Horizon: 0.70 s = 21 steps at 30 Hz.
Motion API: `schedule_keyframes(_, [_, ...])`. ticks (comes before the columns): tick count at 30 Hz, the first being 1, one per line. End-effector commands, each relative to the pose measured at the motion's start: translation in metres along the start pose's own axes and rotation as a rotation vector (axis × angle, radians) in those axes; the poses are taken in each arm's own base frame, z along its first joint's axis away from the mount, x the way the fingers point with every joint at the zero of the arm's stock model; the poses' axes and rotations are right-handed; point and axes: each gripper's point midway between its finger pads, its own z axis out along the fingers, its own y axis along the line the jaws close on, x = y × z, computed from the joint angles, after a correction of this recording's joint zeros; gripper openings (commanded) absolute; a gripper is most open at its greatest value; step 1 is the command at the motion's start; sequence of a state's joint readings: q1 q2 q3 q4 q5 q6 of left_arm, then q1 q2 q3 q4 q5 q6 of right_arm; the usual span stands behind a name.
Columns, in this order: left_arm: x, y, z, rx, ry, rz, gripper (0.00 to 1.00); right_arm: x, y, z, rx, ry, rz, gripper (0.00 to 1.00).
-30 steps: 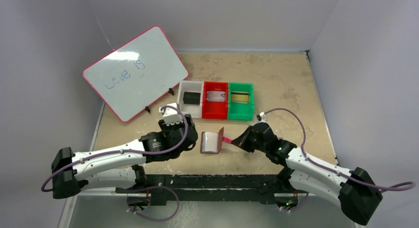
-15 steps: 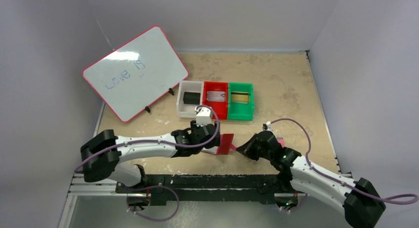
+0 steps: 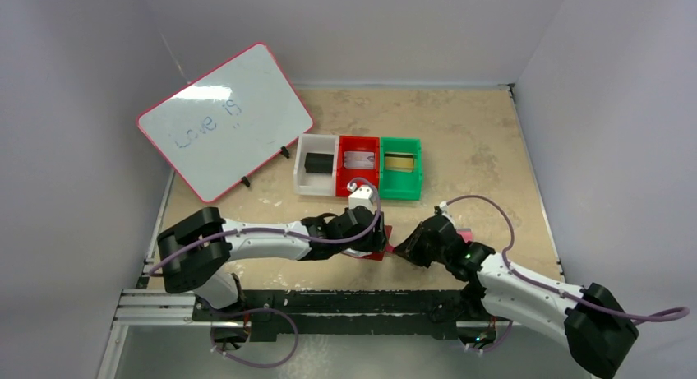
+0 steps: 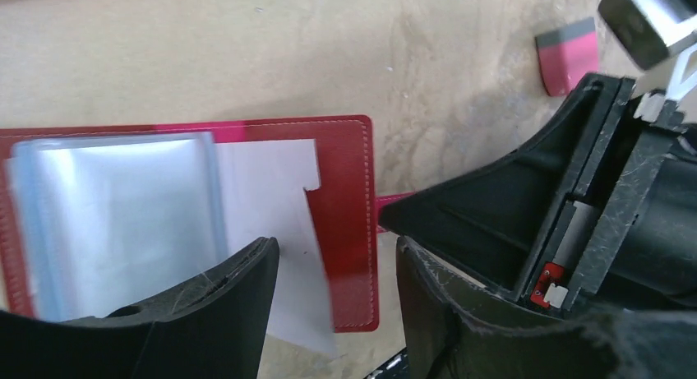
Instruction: Take the credit cards out of the card holder
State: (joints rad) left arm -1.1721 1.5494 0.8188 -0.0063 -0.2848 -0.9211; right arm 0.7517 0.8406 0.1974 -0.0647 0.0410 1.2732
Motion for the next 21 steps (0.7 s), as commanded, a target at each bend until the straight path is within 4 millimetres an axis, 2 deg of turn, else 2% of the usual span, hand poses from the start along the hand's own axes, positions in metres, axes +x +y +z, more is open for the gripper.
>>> schedule_keyframes(1, [-0.003,-0.04,0.005,0.165,0.018,-0.006,0.53,-0.024,0.026,-0.014,-0.028,-0.095,-0.041,0.35])
schedule_keyframes(2, [-0.001,-0.04,0.008,0.162,0.026,-0.005,0.52,-0.028,0.028,-0.018,-0.027,-0.109,-0.046,0.42])
schedule_keyframes(3, [0.001,-0.039,0.009,0.158,0.033,-0.002,0.52,-0.031,0.03,-0.023,-0.024,-0.124,-0.044,0.54])
schedule_keyframes(6, [0.006,-0.032,0.015,0.125,0.048,0.005,0.5,-0.042,0.037,-0.038,-0.018,-0.167,-0.029,0.76])
schedule_keyframes(9, [0.01,-0.025,0.019,0.091,0.057,0.015,0.49,-0.054,0.04,-0.049,0.007,-0.223,0.025,0.81])
schedule_keyframes(13, [0.011,-0.018,0.019,0.061,0.054,0.021,0.42,-0.064,0.061,-0.056,-0.061,-0.258,-0.067,0.83])
schedule_keyframes(15, [0.012,-0.015,0.018,0.05,0.056,0.025,0.38,-0.063,0.069,-0.054,-0.107,-0.255,-0.095,0.75])
schedule_keyframes(16, [0.012,-0.014,0.017,0.048,0.055,0.026,0.36,-0.062,0.069,-0.052,-0.11,-0.25,-0.078,0.63])
schedule_keyframes(18, [0.014,-0.011,0.016,0.042,0.057,0.03,0.32,-0.06,0.076,-0.05,-0.133,-0.237,-0.08,0.28])
schedule_keyframes(21, [0.017,-0.007,0.014,0.036,0.067,0.037,0.28,-0.053,0.097,-0.043,-0.209,-0.194,-0.128,0.06])
